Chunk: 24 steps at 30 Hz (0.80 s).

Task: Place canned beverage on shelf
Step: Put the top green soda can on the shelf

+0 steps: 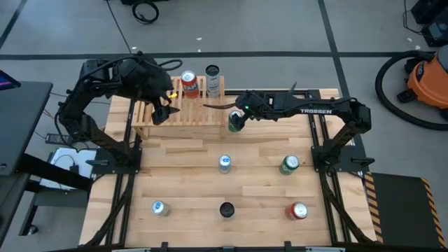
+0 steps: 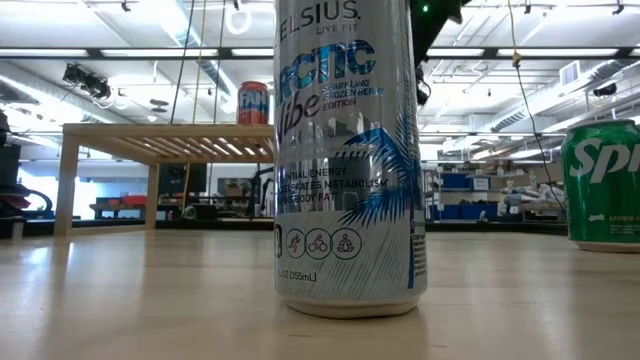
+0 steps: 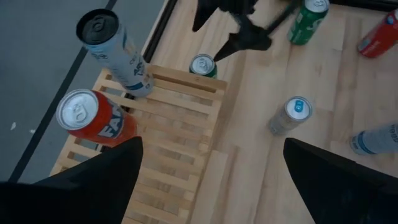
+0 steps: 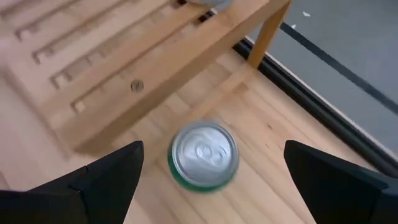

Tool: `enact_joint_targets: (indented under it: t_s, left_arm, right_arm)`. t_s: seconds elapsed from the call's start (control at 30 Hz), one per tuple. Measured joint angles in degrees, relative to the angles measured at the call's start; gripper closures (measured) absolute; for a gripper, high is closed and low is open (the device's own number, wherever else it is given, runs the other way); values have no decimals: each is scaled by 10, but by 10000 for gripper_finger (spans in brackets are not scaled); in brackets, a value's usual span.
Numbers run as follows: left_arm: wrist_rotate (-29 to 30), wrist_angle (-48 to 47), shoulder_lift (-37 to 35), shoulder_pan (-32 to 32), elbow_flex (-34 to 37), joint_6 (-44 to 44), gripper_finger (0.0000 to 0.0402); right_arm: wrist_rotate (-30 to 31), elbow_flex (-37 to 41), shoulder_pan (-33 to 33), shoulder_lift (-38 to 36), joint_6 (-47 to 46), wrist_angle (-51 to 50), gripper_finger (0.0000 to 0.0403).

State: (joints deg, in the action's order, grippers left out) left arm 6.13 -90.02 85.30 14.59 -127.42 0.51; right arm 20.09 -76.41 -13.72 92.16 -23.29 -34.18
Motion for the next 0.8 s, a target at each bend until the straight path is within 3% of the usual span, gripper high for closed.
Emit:
enact_joint_targets:
  t_s: [0.5,0.8]
  left_arm:
    - [0,0,0,-7,0,-15,10]
    - [1,0,0,-6,0,-29,10]
  right_arm:
    - [28,106,-2,4,-26,156,4]
    - [-7,183,-11,5,-22,271,4]
